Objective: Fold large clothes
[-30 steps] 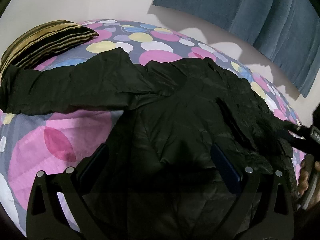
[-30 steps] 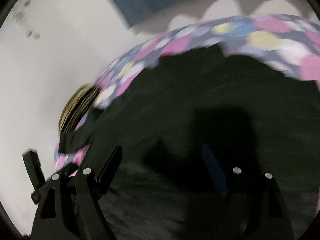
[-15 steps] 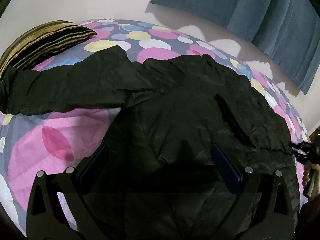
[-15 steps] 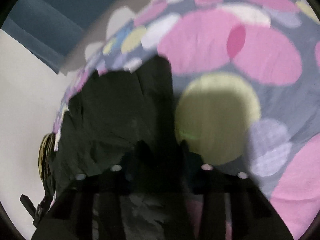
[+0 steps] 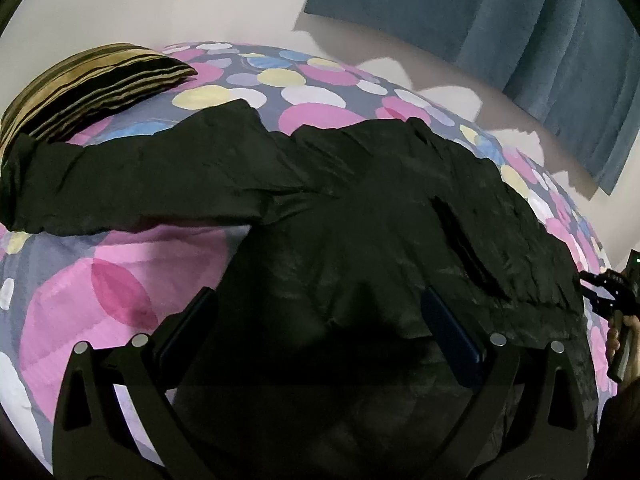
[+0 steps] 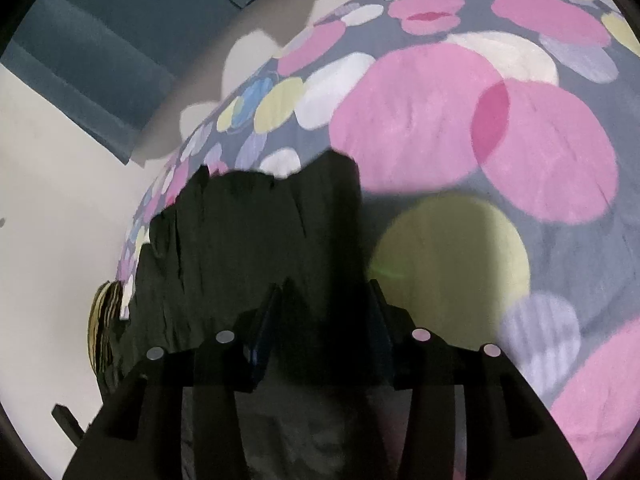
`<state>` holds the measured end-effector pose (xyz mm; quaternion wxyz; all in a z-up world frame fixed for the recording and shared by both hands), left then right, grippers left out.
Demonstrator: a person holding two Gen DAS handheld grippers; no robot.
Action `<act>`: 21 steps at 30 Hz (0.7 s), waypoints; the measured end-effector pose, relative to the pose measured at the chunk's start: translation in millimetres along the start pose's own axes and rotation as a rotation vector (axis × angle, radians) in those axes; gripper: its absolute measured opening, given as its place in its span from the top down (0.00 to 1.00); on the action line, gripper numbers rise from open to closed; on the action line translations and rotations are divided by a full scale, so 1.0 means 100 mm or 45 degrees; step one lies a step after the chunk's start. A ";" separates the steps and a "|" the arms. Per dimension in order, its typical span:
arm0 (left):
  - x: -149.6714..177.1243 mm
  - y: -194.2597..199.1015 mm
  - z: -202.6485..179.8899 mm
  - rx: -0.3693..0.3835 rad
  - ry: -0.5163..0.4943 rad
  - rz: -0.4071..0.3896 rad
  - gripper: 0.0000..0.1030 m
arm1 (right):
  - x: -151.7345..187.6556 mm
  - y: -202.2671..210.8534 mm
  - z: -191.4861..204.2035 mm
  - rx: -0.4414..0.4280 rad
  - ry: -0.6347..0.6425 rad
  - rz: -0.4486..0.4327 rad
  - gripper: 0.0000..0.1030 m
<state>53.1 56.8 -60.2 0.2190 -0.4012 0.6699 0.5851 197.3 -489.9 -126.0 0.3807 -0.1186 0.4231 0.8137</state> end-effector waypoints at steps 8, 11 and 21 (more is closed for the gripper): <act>-0.02 0.03 0.20 -0.043 0.029 0.000 0.02 | -0.05 -0.46 -0.09 0.093 0.005 0.086 0.61; -0.02 0.04 0.30 -0.071 0.038 0.002 0.02 | -0.07 -0.44 -0.07 0.103 0.019 0.068 0.61; -0.02 0.26 0.66 -0.115 0.091 -0.021 0.02 | 0.28 0.32 0.21 0.007 0.120 -0.017 0.32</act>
Point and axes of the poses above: each gripper's, at about its wrist camera, not at the fingertips, and y roughly against the way its jaws point, z to its left, x to its underside, the point moved 5 cm from there along -y, roughly the way its jaws point, and after that the axes turned 10 degrees about -z, right-handed, at the moved point
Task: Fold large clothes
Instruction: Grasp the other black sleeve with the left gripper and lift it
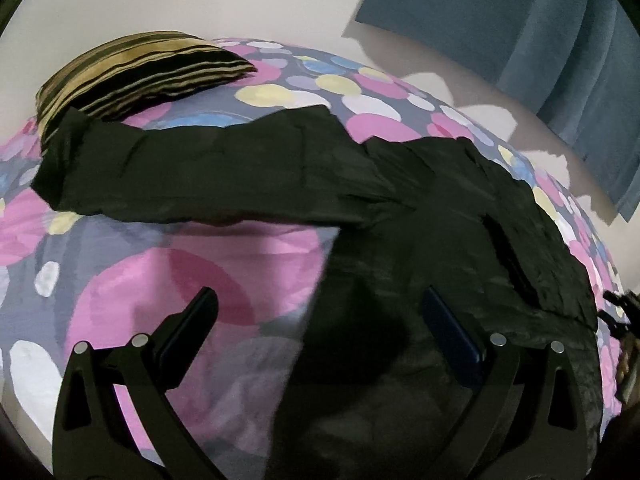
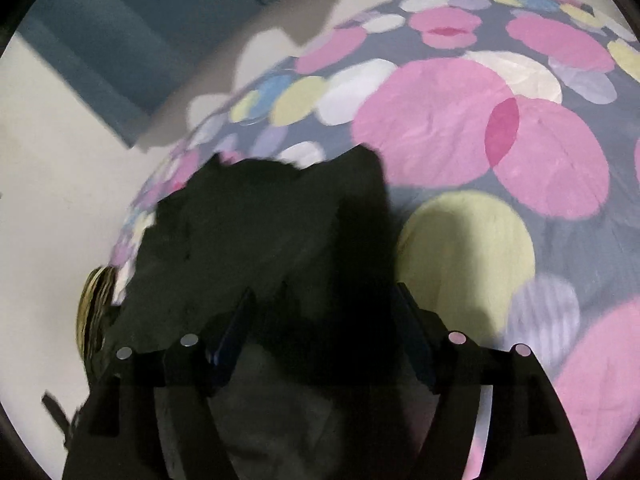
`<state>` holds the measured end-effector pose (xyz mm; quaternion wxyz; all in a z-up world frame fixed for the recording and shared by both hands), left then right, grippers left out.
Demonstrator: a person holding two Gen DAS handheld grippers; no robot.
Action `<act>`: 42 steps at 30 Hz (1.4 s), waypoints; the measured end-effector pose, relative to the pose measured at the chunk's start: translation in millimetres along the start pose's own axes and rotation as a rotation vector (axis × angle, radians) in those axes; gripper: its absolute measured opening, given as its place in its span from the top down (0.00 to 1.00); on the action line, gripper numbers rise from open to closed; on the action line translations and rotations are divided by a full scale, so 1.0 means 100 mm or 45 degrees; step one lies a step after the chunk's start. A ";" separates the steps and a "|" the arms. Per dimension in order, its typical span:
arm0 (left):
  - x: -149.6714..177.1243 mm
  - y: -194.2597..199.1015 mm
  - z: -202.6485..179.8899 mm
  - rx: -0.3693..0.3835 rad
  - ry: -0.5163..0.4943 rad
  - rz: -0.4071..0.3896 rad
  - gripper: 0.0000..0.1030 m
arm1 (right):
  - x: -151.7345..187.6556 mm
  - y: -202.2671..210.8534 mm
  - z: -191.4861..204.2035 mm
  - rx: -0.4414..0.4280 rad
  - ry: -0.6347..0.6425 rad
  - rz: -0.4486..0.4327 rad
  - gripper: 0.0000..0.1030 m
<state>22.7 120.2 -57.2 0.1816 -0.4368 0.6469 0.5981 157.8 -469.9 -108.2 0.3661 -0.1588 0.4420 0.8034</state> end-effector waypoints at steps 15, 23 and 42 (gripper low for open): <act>-0.12 0.14 0.84 -0.058 0.155 -0.069 0.02 | 1.12 0.36 0.18 -0.064 0.178 0.186 0.30; -0.27 0.13 1.60 -0.178 0.285 -0.143 0.02 | 1.18 0.32 0.22 -0.093 0.182 0.153 0.21; -0.61 -0.47 2.70 -0.274 0.476 -0.133 0.02 | 1.18 0.32 0.23 -0.115 0.195 0.119 0.16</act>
Point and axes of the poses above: each gripper's, at about its wrist camera, not at the fingertips, and y roughly against the way its jaws point, z to its left, x to its underside, the point moved 5 cm from there along -y, roughly the way its jaws point, and after that the axes turned 10 degrees about -z, right-handed, at the moved point
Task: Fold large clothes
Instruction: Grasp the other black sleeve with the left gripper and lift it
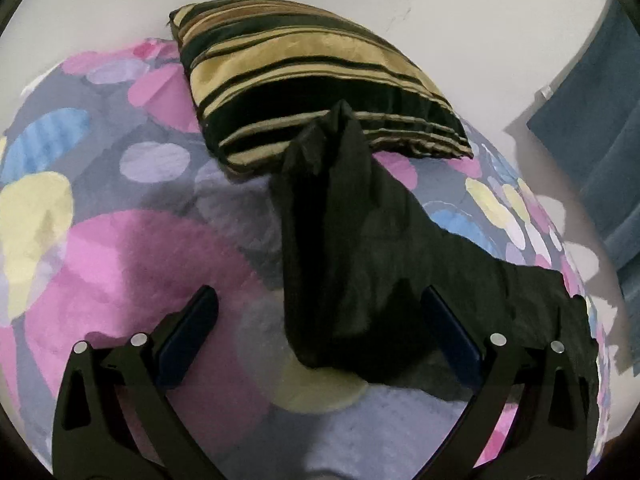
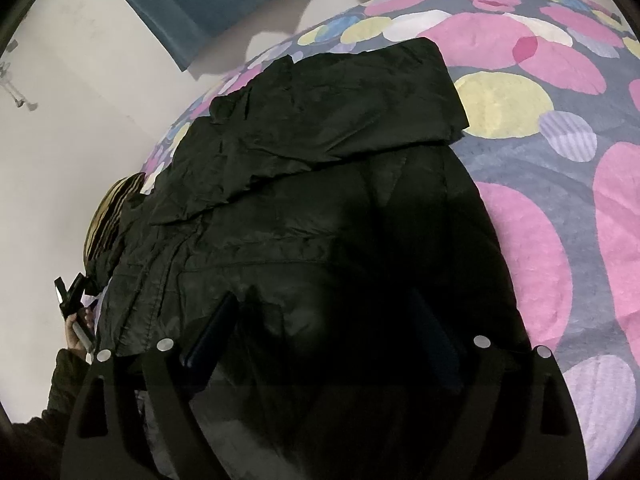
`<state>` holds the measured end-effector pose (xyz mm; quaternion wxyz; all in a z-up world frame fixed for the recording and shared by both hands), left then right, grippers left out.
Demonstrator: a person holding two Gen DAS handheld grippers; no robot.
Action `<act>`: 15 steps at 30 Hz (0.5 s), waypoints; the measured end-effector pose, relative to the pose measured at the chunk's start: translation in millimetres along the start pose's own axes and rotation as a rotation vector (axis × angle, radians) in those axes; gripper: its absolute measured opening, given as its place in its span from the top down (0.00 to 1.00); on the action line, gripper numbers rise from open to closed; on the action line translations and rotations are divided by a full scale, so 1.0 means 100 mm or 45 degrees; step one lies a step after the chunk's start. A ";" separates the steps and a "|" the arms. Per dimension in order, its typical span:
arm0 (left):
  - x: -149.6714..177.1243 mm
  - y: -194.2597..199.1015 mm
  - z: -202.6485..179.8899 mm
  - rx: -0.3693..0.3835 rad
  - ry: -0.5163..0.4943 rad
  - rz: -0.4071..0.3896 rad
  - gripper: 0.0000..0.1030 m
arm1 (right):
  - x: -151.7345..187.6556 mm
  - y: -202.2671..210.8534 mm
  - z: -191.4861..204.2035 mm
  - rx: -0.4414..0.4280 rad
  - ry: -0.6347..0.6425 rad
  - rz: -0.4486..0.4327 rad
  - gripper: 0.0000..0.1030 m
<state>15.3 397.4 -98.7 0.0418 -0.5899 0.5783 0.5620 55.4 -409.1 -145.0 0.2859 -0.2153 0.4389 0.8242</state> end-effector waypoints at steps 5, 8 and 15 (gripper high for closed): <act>-0.02 0.00 0.01 0.011 0.018 0.006 0.04 | 0.00 0.00 -0.01 -0.008 0.000 -0.015 0.16; -0.03 -0.01 0.01 -0.020 0.004 0.010 0.41 | 0.01 0.00 -0.01 -0.007 0.003 -0.019 0.16; -0.13 0.01 -0.15 0.106 0.051 0.014 0.92 | 0.01 0.00 0.01 0.003 0.006 -0.029 0.16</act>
Point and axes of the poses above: each gripper's, at about its wrist camera, not at the fingertips, and y roughly against the way its jaws point, z to its left, x to its underside, the point moved 5 cm from there along -y, roughly the way its jaws point, and after that the axes turned 10 degrees about -z, right-handed, at the moved point
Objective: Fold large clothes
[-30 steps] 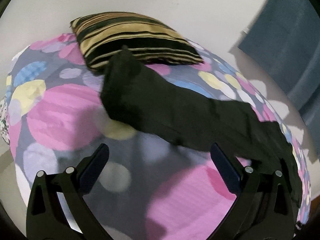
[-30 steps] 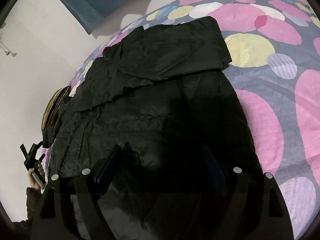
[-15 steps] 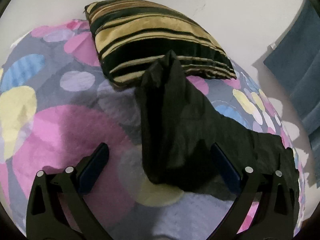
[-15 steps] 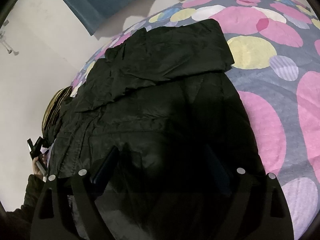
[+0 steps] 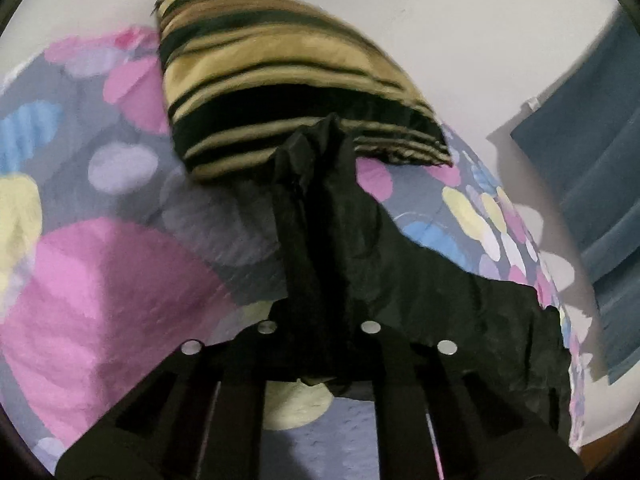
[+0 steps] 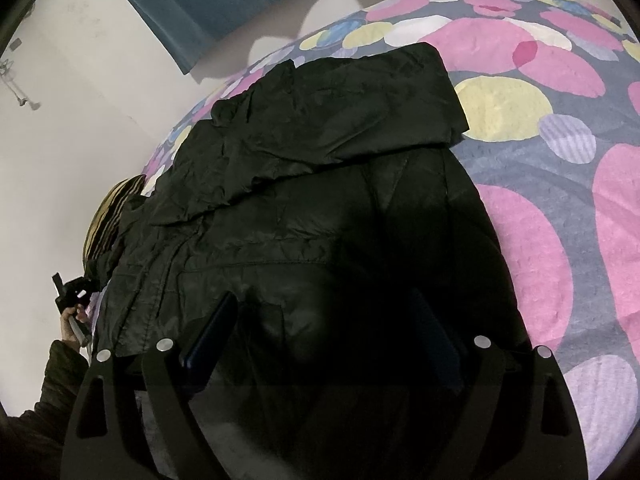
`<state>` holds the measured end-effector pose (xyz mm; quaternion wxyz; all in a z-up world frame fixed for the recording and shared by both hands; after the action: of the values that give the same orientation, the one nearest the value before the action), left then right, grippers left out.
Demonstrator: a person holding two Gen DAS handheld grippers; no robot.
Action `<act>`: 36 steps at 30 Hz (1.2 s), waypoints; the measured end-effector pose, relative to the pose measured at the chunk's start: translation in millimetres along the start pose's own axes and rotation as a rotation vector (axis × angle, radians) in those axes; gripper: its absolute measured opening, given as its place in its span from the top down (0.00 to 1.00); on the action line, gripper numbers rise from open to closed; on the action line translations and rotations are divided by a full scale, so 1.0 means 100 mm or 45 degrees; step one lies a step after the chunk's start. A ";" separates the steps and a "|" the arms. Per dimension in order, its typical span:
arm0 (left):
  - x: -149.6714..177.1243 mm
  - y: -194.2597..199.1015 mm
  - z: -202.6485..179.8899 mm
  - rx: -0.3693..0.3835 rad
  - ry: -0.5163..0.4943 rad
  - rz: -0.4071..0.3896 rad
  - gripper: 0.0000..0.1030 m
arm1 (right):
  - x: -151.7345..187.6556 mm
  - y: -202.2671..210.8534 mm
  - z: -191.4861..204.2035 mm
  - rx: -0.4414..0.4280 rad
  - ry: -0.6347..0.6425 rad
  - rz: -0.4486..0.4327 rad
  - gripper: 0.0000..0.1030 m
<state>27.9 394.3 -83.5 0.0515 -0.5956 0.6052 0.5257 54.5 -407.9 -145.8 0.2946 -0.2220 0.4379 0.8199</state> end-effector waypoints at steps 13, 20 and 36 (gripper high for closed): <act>0.10 0.78 -2.12 0.460 -0.303 -0.071 0.93 | 0.00 -0.01 0.02 0.017 0.021 -0.014 0.16; 0.69 0.88 -3.36 0.722 -0.370 0.060 0.93 | 0.01 -0.01 0.02 0.013 0.020 -0.025 0.16; 2.51 0.85 -4.97 0.933 -0.669 0.359 0.93 | 0.02 0.01 0.00 -0.012 0.002 -0.044 0.16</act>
<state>170.9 -142.6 12.3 0.3380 -0.2970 0.7923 0.4122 52.6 -407.3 -146.5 0.3073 -0.2315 0.4304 0.8165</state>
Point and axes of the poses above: each gripper's, at about its wrist camera, not at the fingertips, and y roughly against the way its jaws point, z to its left, x to its underside, the point moved 5 cm from there along -y, roughly the way its jaws point, and after that the axes turned 10 degrees about -z, right-handed, at the moved point
